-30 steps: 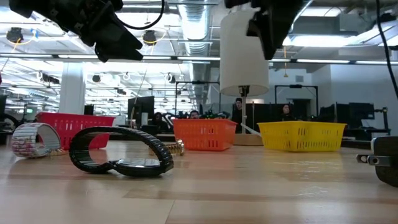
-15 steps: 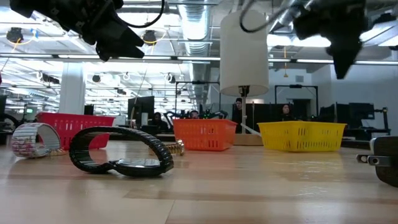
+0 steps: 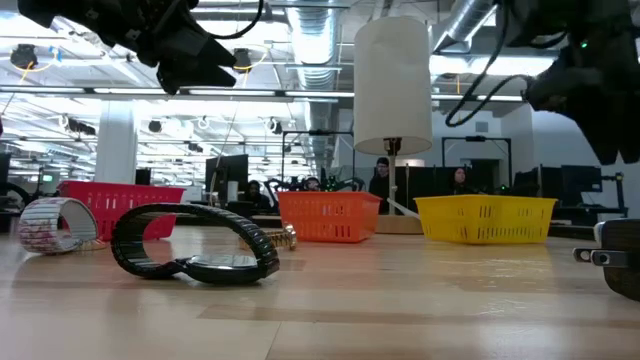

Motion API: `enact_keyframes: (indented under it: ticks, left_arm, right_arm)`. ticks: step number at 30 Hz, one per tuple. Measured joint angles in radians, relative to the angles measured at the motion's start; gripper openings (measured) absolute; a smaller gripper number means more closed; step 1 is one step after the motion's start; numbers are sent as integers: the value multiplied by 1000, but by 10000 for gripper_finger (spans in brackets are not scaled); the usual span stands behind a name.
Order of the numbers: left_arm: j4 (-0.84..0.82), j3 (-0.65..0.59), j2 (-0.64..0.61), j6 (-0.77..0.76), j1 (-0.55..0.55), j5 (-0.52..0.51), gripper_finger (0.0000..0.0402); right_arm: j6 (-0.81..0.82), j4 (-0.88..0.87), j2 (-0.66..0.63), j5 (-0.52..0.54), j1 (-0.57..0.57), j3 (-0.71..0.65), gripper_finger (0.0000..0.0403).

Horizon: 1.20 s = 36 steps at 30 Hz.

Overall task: Pick & Place Office items
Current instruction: Put the blue charger adapter into the orange bin

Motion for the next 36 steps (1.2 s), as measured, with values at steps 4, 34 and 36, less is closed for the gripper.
enact_keyframes:
  ticks: [4, 34, 36]
  left_arm:
    - [16, 0, 0, 1, 19, -8, 204]
    - [38, 0, 0, 1, 61, -7, 204]
    - [37, 0, 0, 1, 61, -7, 204]
  right_arm:
    - [25, -5, 45, 19, -1, 0, 178]
    - [-45, 176, 77, 2, -131, -135, 178]
    - [-44, 176, 76, 2, -132, -135, 178]
